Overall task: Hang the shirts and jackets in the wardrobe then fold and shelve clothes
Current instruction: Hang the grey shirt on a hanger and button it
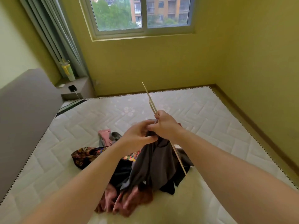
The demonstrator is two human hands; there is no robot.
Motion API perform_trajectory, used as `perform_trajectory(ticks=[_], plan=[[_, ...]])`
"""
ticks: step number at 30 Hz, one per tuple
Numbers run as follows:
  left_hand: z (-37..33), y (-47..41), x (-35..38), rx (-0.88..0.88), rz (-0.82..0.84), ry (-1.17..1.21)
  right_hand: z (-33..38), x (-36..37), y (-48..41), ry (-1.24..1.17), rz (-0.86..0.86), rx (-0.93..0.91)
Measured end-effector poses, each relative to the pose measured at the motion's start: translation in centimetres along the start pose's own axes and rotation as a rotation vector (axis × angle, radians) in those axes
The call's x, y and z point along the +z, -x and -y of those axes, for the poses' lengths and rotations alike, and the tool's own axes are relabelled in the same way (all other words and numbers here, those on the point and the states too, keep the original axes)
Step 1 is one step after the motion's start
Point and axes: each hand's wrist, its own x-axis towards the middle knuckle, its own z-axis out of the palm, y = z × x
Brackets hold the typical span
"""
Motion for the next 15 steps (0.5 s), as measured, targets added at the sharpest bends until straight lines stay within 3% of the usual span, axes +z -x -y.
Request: perform_trajectory(ticks=[4, 9, 12, 15], plan=[[-1.1, -2.6, 1.1, -0.052, -0.029, -0.075, -0.8, -1.8, 1.0, -0.105, 0.038, 0.041], [-2.5, -3.5, 0.7, 0.113, -0.037, -0.552, -2.9, -2.9, 2.1, -0.314, 0.145, 0.014], [-3.6, -3.3, 0.3, 0.159, -0.055, -0.704, -3.6, -2.2, 2.1, -0.363, 0.081, 0.019], [-5.0, -3.0, -1.0, 0.199, -0.212, -0.700, -4.6, -1.3, 2.3, -0.260, -0.001, 0.073]])
